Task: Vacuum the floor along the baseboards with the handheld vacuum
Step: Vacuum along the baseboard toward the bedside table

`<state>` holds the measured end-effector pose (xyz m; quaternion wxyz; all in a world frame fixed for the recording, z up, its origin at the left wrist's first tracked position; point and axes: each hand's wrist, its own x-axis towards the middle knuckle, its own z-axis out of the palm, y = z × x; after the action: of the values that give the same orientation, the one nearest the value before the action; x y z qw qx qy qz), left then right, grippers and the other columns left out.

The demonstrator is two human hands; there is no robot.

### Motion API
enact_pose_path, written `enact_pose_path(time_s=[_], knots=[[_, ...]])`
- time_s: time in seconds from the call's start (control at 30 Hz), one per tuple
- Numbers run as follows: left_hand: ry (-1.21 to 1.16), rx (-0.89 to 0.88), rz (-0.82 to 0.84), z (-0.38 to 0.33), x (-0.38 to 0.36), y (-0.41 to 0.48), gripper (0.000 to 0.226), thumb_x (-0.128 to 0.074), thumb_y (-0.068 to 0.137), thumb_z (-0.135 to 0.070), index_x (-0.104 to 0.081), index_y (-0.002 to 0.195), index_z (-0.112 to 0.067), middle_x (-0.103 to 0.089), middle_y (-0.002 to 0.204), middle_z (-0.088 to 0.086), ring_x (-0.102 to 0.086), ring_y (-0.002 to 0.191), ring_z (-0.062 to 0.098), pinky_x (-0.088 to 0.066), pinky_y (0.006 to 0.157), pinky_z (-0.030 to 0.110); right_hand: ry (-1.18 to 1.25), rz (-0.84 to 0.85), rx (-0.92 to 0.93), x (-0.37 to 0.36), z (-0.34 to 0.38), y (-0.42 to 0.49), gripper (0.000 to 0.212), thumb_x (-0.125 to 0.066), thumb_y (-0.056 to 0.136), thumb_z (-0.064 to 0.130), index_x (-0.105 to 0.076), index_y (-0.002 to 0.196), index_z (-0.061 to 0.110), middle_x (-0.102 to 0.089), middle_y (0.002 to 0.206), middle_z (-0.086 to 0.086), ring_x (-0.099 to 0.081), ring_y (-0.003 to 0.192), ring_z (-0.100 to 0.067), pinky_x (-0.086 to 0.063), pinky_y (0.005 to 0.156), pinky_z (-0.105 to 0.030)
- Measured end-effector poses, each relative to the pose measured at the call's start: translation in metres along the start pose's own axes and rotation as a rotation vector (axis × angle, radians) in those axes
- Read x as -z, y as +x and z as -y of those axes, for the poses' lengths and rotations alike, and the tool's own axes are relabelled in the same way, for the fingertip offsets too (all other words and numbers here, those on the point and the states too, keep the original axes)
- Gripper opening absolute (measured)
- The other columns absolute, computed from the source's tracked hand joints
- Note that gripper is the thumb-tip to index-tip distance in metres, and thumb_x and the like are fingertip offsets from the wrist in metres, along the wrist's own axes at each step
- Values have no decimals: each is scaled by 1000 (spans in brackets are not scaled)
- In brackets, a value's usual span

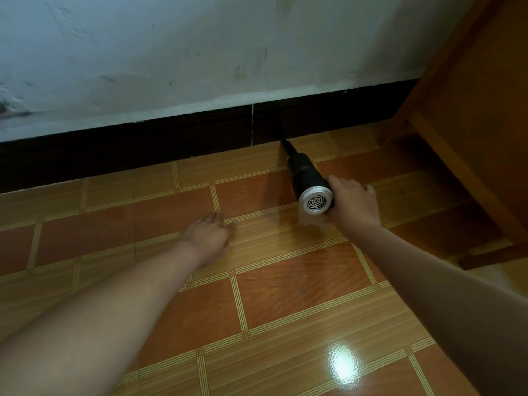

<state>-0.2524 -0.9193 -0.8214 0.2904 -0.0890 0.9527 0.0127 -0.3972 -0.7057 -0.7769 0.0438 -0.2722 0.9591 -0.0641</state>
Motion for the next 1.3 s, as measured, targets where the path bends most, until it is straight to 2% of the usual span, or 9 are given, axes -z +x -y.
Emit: enact_pose_path(time_s=[0.1, 0.23, 0.3, 0.4, 0.47, 0.8, 1.3], knots=[[-7, 8, -15, -3, 2, -1, 54, -30, 102, -34, -15, 153, -21, -8, 157, 21, -12, 147, 31, -15, 117, 36, -14, -28, -56, 0, -5, 1, 24, -62, 85, 28, -48, 104, 20, -61, 102, -1, -54, 101, -22, -33, 90, -40], [-33, 14, -77, -15, 6, 3, 47, -32, 102, -30, -36, 144, -10, -18, 156, 17, -20, 145, 28, -21, 115, 36, -16, -56, -95, 1, -10, 1, 23, -60, 86, 24, -48, 104, 17, -61, 102, -3, -54, 101, -24, -33, 88, -40], [-41, 13, -98, -22, 6, 7, 50, -32, 102, -31, -30, 146, -6, -16, 158, 16, -18, 145, 27, -19, 116, 35, -23, -60, -103, 0, -11, 3, 23, -60, 86, 24, -49, 105, 17, -61, 103, -3, -54, 101, -24, -34, 88, -40], [-63, -16, -105, -31, 7, 13, 60, -32, 102, -32, -10, 151, -5, -8, 159, 16, -12, 147, 27, -13, 118, 34, -30, -57, -113, 0, -13, 5, 26, -61, 86, 24, -48, 107, 17, -61, 105, -3, -54, 102, -24, -34, 87, -39], [-59, -36, -101, -37, 8, 16, 62, -32, 102, -33, -6, 152, -5, -4, 159, 16, -9, 147, 27, -10, 118, 34, -37, -53, -117, 0, -15, 6, 27, -62, 85, 24, -48, 108, 18, -61, 105, -3, -54, 102, -24, -34, 87, -39], [-25, -63, -85, -55, 9, 32, 61, -30, 102, -35, -5, 153, -12, 0, 159, 15, -4, 148, 28, -11, 118, 37, -66, -96, -144, 0, -30, 8, 26, -59, 86, 21, -49, 109, 15, -61, 104, -6, -54, 101, -26, -35, 85, -39], [9, -58, -68, -55, 10, 34, 60, -29, 102, -36, -7, 153, -13, 0, 159, 17, -5, 148, 29, -13, 118, 37, -84, -92, -166, 3, -33, 7, 30, -59, 87, 21, -48, 113, 14, -60, 108, -7, -54, 104, -26, -36, 87, -40]])
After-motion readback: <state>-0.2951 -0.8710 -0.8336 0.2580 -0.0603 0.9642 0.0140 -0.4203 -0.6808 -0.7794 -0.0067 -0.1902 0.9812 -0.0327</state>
